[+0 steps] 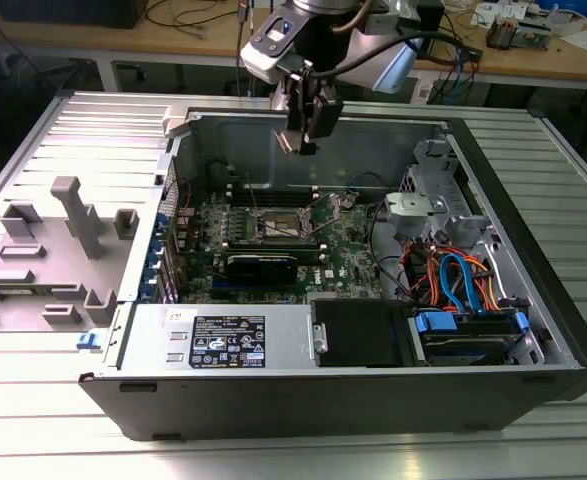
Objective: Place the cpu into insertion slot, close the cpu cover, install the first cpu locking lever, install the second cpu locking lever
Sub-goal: 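Place the cpu into insertion slot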
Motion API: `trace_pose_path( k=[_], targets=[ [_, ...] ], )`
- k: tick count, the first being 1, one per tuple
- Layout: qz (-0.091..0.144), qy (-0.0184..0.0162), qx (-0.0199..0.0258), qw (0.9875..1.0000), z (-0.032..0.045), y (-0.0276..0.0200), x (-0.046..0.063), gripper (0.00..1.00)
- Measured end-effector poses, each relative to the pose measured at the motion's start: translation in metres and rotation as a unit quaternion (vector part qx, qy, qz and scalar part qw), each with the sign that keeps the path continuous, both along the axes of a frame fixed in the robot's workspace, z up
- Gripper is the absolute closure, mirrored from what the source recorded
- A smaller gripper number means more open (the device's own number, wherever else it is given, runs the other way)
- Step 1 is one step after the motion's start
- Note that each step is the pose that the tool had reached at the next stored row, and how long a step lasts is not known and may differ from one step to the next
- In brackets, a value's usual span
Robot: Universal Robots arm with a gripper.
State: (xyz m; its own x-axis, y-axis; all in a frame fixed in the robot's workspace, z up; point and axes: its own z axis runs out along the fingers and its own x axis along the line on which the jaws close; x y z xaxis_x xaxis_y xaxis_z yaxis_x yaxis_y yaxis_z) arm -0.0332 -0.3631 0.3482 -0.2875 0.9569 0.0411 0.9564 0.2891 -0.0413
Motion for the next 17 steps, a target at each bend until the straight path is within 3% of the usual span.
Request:
trace_pose_path(
  k=[6,11,17],
  targets=[
    [-0.041,-0.0043,-0.0003,0.9992,-0.0051,0.0,0.0,0.45],
    [-0.079,-0.0103,-0.0012,0.9968,-0.0092,0.0,0.0,0.45],
    [-0.114,-0.0125,-0.0018,0.9934,-0.0144,0.0,0.0,0.45]
  ],
)
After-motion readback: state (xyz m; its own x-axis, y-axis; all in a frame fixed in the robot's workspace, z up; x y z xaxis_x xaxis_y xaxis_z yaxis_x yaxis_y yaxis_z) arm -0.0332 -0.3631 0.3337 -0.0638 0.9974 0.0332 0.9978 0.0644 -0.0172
